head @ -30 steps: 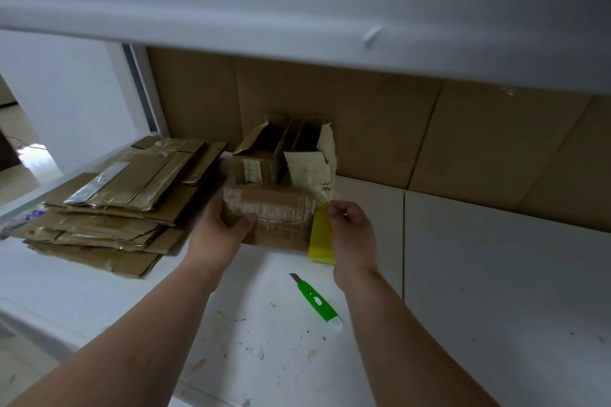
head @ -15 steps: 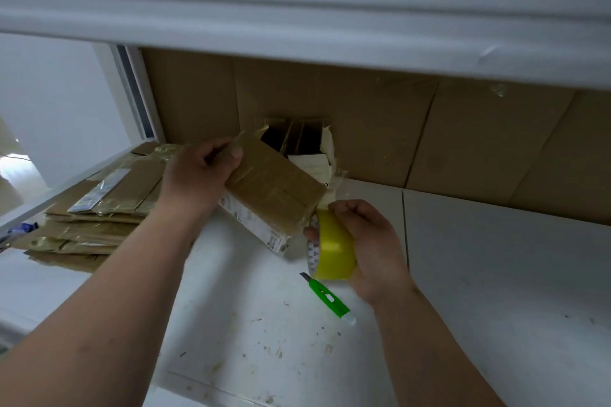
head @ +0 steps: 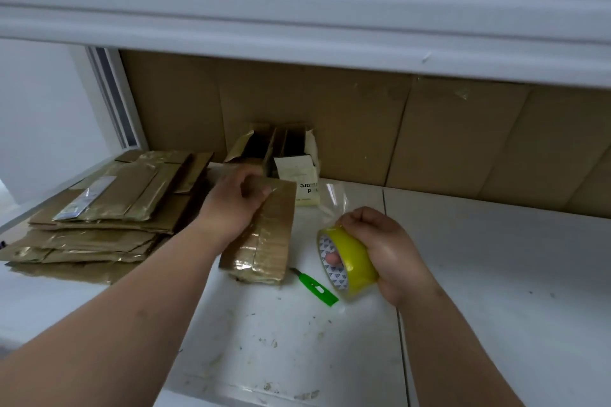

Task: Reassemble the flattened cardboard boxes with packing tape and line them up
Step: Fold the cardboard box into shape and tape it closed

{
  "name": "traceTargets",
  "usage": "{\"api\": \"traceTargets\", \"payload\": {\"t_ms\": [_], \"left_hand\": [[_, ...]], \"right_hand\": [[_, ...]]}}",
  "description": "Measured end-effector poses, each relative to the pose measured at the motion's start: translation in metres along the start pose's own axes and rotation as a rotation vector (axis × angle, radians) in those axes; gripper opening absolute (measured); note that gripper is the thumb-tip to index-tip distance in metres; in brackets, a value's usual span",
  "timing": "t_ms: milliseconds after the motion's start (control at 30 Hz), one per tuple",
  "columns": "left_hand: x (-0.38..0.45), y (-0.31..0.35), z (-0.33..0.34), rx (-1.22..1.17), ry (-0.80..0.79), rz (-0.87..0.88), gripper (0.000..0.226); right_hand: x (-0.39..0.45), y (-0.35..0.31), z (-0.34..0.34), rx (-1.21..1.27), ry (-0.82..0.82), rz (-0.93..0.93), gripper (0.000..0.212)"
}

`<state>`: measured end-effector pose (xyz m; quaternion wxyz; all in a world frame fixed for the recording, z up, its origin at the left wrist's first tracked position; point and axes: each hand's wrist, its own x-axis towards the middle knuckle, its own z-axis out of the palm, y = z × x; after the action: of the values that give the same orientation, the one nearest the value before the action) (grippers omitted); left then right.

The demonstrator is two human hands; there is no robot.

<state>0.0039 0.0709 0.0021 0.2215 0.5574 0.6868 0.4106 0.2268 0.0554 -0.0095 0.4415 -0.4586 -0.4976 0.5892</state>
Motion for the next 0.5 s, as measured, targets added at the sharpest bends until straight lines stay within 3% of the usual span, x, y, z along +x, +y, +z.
{"api": "traceTargets", "payload": {"t_ms": [133, 233, 400, 500], "left_hand": [[-0.005, -0.005, 0.007, -0.2, -0.091, -0.146, 0.056], [0.002, -0.012, 0.006, -0.276, -0.035, -0.191, 0.052], [0.009, -0.021, 0.009, 0.156, 0.125, -0.164, 0.043], [0.006, -0.018, 0.009, 0.125, 0.172, -0.13, 0.043]], "right_hand": [[-0.001, 0.003, 0.006, -0.029, 0.021, 0.009, 0.015], [0.0, 0.003, 0.012, -0.05, 0.029, 0.01, 0.014], [0.001, -0.005, 0.015, -0.11, 0.009, -0.033, 0.012], [-0.001, -0.008, 0.016, -0.18, -0.02, -0.033, 0.012]]}}
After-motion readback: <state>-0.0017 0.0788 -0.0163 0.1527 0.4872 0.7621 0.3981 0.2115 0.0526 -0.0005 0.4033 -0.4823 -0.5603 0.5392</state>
